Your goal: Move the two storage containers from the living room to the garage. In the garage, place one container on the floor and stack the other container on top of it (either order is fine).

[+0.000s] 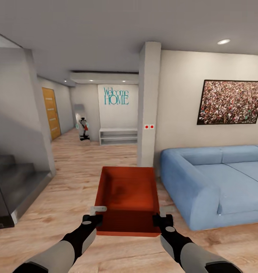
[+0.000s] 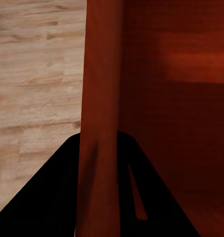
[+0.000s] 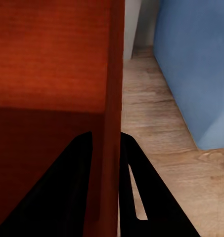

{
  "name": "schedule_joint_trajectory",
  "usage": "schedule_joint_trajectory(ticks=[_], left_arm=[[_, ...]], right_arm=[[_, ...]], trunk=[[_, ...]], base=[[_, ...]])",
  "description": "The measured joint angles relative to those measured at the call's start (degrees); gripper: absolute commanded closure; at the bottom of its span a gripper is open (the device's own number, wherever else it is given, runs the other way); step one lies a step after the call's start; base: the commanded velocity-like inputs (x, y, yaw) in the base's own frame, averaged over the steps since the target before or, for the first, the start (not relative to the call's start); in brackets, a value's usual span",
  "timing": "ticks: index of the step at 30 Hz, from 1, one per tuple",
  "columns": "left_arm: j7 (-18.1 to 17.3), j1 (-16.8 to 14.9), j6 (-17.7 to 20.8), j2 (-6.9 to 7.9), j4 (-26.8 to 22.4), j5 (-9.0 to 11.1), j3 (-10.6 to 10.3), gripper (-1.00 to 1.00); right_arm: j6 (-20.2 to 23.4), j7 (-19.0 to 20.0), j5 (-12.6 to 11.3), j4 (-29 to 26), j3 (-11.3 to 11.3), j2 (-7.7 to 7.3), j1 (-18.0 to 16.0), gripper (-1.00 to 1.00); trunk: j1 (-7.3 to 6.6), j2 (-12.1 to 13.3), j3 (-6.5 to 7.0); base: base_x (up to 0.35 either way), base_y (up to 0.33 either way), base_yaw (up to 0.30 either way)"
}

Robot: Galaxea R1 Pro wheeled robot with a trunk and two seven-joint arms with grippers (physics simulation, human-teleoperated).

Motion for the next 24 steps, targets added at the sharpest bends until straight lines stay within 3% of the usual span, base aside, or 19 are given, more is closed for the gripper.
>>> schedule_joint_trajectory(ticks=[24], left_arm=[[-0.1,0.0,0.0,0.06,0.0,0.0,-0.1,1.00]], right_arm=[[0.0,0.1,0.1,0.0,-0.1,0.01,0.0,1.00]], trunk=[[-0.01,0.0,0.00]], base=[[0.009,0.000,0.260]])
